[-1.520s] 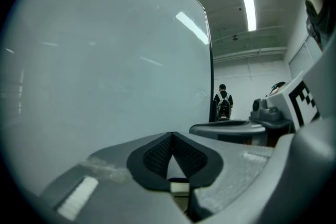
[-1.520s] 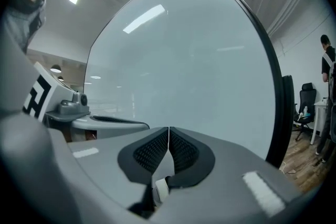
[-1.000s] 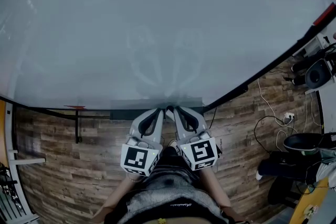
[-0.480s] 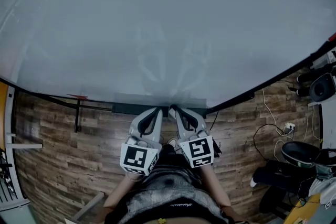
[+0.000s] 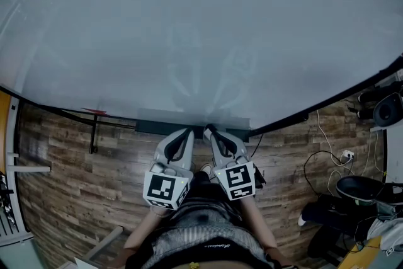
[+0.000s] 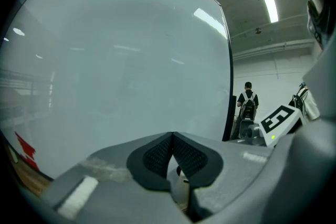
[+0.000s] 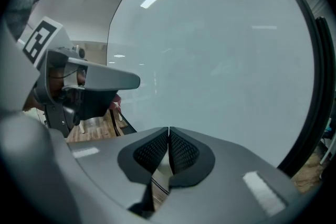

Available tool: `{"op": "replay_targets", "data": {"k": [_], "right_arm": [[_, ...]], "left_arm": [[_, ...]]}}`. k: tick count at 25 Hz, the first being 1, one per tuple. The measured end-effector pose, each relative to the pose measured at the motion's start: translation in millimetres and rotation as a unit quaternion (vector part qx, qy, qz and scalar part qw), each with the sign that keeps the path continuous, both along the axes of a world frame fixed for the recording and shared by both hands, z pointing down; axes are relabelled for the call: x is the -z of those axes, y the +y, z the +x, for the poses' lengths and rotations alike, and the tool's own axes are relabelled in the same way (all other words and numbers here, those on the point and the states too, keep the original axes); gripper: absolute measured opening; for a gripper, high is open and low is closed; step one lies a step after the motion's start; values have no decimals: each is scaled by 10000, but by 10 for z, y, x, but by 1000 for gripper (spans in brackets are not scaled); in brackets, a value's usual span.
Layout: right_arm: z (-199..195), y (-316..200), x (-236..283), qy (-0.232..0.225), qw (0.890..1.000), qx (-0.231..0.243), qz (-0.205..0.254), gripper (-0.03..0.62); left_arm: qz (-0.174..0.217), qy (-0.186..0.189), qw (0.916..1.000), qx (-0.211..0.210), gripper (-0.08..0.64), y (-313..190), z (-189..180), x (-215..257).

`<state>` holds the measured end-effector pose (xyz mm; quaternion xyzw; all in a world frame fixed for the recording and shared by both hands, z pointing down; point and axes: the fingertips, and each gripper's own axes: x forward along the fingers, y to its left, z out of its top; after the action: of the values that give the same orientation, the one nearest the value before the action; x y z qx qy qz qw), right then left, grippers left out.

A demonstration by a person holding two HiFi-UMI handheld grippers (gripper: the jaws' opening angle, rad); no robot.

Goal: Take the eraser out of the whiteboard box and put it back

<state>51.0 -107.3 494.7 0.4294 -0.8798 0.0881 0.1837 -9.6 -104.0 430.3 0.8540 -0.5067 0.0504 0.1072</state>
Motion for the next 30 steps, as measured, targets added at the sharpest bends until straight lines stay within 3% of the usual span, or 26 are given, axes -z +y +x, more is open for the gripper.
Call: {"op": "replay_targets", "data": {"k": [6,18,24,30], "right_arm": [[3,19,-34,57,10000,59,-52,18],[-76,42,-170,237,9988,356,-251,156],[-39,5,-316,459,9976,310,-424,178],[-29,-48,-354,309,9978,214,-548,181]], "left_arm": [[4,13,10000,-9,0,-5,1,12],[53,55,10000,-19,0,-39,-39,10],[13,42,10000,6,0,-64,-59,-13],[-24,58,10000,-7,0,-103,-81,-27]]}}
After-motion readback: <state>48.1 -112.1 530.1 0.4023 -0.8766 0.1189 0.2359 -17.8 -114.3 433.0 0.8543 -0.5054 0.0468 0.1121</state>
